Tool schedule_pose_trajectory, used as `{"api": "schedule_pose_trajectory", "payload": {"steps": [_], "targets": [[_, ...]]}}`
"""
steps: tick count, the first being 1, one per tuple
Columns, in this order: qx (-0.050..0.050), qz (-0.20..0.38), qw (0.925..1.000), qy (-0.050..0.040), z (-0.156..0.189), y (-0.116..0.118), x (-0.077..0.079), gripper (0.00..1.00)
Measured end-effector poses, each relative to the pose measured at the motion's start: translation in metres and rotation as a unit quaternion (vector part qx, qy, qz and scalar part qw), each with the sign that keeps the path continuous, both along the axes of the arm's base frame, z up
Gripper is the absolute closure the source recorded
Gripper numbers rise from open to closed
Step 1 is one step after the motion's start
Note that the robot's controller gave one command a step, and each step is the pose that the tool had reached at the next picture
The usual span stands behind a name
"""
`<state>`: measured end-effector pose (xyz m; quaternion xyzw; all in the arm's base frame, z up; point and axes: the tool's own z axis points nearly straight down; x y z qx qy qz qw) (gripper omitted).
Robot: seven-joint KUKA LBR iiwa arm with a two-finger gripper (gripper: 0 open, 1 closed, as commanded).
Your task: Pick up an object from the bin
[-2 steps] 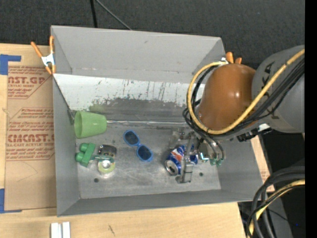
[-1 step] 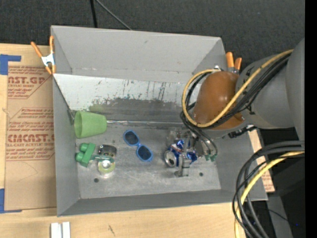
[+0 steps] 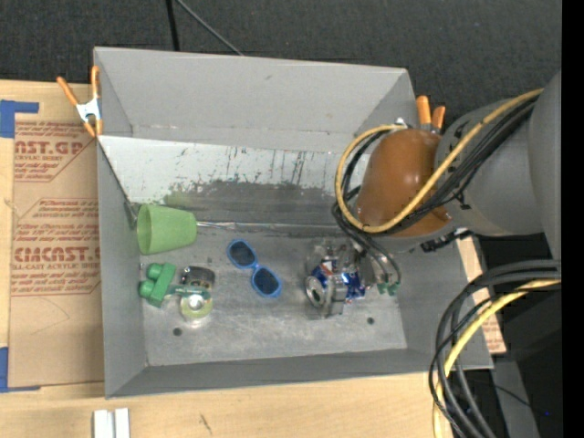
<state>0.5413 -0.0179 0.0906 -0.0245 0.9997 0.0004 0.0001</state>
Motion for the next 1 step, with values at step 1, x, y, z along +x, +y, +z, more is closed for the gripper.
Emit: {"api": "schedule_pose_trajectory", "payload": {"steps": [1], "targets": [[0.0, -0.02, 0.9998, -0.006, 0.1436, -0.0052, 0.0282, 1.0]]}}
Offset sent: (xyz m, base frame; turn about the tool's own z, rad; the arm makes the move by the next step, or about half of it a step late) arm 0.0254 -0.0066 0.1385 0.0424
